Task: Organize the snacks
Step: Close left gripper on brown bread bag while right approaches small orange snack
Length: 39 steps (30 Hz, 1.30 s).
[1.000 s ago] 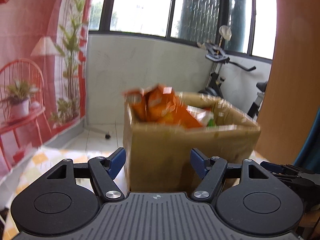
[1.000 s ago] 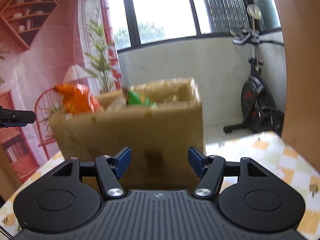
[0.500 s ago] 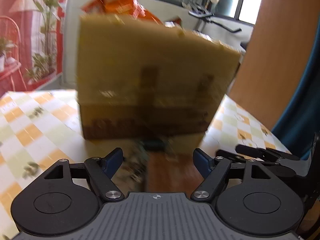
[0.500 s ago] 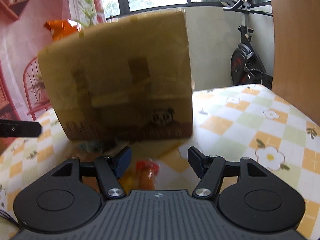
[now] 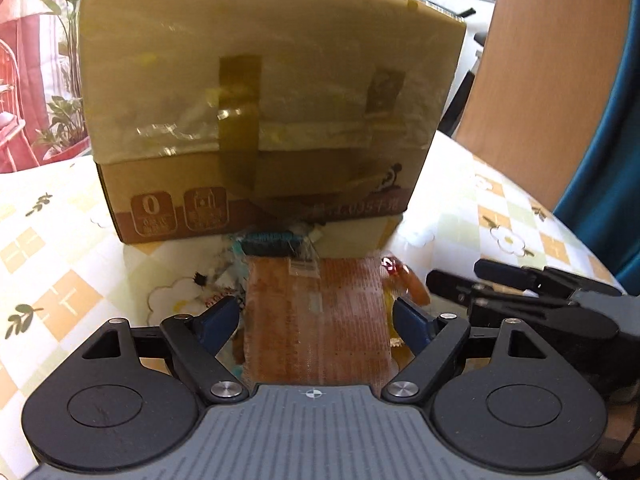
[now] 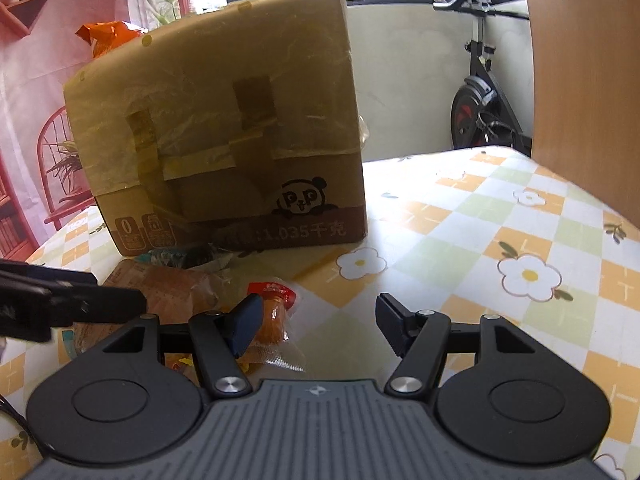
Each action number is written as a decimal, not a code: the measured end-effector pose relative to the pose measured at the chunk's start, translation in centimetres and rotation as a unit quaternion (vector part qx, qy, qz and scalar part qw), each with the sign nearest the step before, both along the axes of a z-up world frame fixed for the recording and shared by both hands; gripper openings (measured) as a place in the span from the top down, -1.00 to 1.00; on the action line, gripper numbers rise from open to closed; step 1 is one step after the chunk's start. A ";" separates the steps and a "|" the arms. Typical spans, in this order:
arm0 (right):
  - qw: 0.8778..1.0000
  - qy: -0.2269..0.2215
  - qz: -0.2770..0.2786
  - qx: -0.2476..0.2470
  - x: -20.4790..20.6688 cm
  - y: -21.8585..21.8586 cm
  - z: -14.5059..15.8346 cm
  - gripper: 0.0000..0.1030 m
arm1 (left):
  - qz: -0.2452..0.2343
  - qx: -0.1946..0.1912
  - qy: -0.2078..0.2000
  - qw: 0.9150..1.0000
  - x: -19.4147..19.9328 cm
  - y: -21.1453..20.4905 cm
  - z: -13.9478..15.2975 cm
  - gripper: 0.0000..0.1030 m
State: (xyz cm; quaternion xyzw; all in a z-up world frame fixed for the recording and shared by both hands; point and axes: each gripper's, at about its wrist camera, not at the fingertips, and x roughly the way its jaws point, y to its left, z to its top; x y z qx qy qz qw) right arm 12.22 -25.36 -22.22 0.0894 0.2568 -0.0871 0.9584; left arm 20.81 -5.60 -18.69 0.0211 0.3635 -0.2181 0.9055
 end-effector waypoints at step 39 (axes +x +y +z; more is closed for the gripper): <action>0.996 0.032 0.078 0.024 2.3 1.3 0.8 0.00 | 0.162 -0.017 -0.035 0.986 -3.4 10.7 -0.3 -0.47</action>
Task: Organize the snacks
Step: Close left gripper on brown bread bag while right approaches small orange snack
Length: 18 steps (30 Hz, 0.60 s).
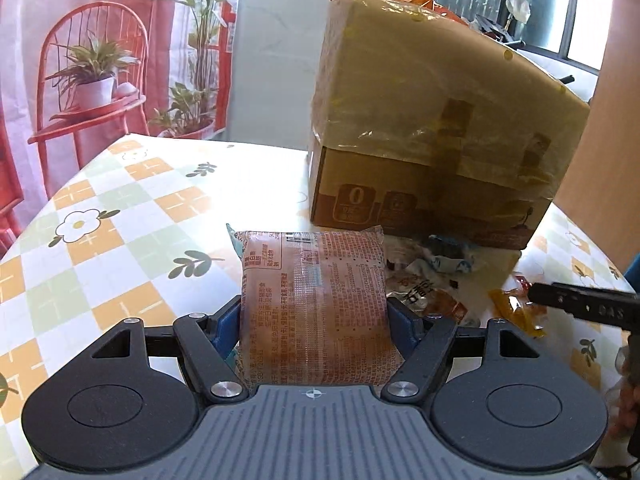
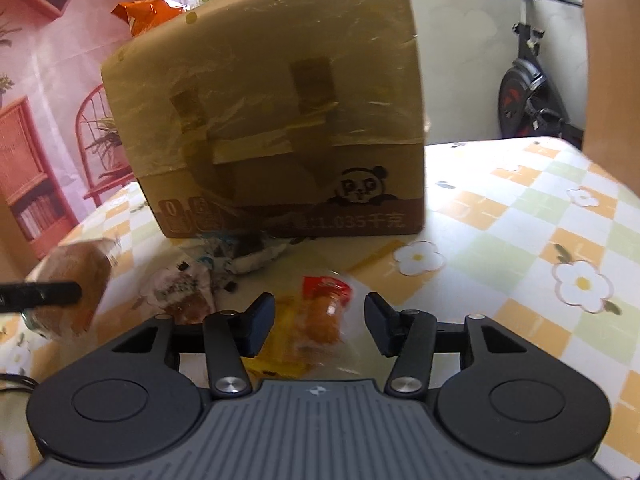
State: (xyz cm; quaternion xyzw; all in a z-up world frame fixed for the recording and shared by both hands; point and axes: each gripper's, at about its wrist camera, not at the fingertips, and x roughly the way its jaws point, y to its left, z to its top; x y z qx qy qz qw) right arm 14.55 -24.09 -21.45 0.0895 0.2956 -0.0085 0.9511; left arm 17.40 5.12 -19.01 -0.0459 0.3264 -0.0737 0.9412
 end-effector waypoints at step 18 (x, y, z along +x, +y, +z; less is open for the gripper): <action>0.999 0.009 -0.015 0.032 0.7 -0.3 -1.9 0.14 | 0.009 -0.009 0.002 1.000 -0.1 0.8 -1.5 -0.48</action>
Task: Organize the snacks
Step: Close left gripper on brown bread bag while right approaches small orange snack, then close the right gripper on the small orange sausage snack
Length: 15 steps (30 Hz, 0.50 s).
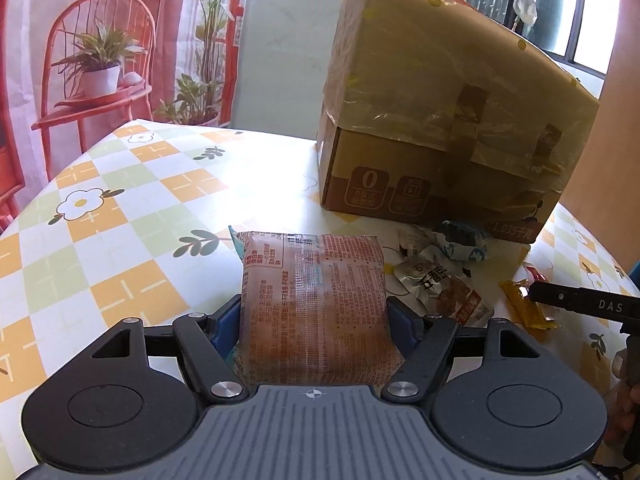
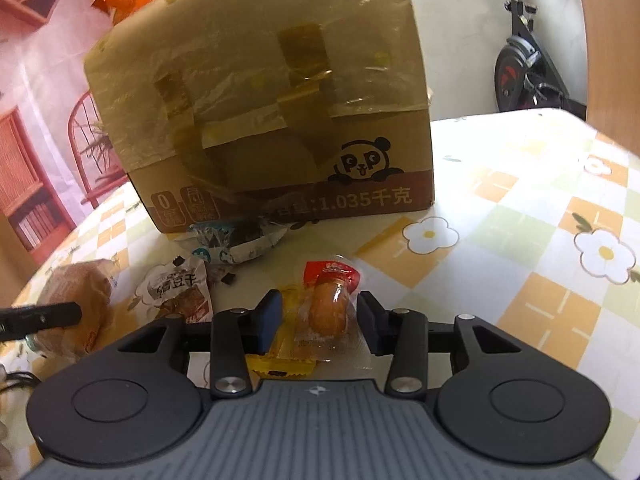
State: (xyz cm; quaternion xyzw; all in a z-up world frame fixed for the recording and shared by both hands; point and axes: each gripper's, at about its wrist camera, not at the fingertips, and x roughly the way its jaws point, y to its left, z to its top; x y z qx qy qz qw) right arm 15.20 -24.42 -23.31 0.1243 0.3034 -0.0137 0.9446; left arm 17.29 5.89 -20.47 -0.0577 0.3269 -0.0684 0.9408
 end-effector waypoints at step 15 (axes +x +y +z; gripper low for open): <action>0.999 -0.037 -0.006 -0.030 -1.1 0.9 0.4 0.29 | 0.003 -0.002 -0.005 1.000 -0.4 0.3 -0.5 -0.49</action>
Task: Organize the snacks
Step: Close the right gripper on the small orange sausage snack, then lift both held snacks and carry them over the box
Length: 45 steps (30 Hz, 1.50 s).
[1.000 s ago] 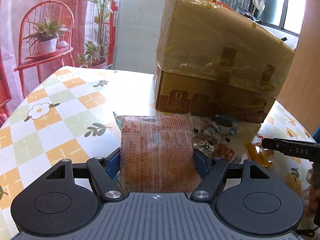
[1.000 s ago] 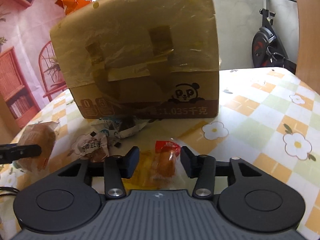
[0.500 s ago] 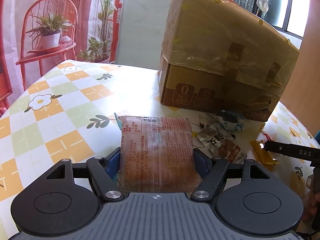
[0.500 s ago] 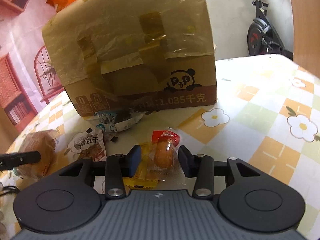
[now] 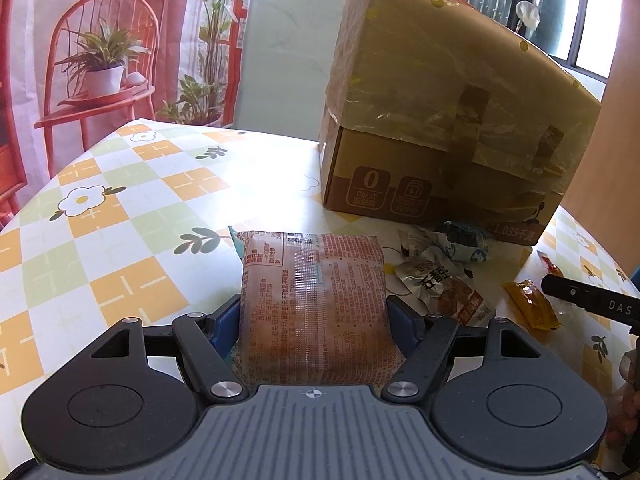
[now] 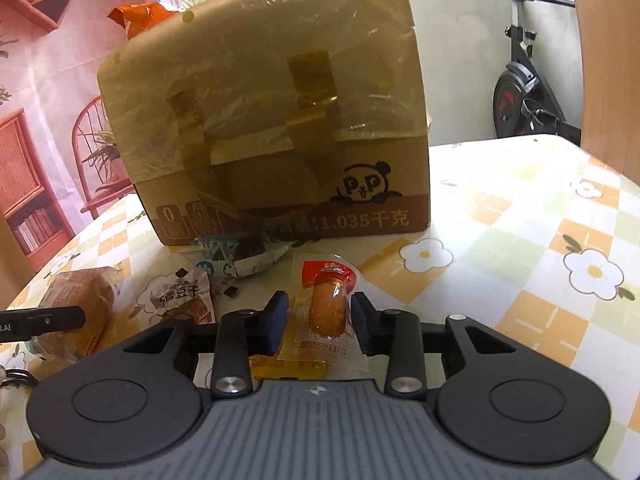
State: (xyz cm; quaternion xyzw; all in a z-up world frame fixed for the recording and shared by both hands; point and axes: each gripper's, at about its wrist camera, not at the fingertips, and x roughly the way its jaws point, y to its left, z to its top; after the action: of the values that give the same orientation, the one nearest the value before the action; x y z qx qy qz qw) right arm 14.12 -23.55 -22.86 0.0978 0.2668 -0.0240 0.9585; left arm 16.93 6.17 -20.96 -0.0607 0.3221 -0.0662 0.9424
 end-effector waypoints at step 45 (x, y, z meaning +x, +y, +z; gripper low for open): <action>0.982 -0.178 0.027 -0.062 4.9 -1.8 16.6 0.29 | -0.100 0.015 -0.218 0.971 11.3 -8.8 24.7 -0.46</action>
State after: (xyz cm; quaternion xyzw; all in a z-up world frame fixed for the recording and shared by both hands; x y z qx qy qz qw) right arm 19.05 -25.32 -6.25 0.0341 0.0919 0.0029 0.9952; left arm 28.20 -2.62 3.73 0.0015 0.1141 -0.1668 0.9794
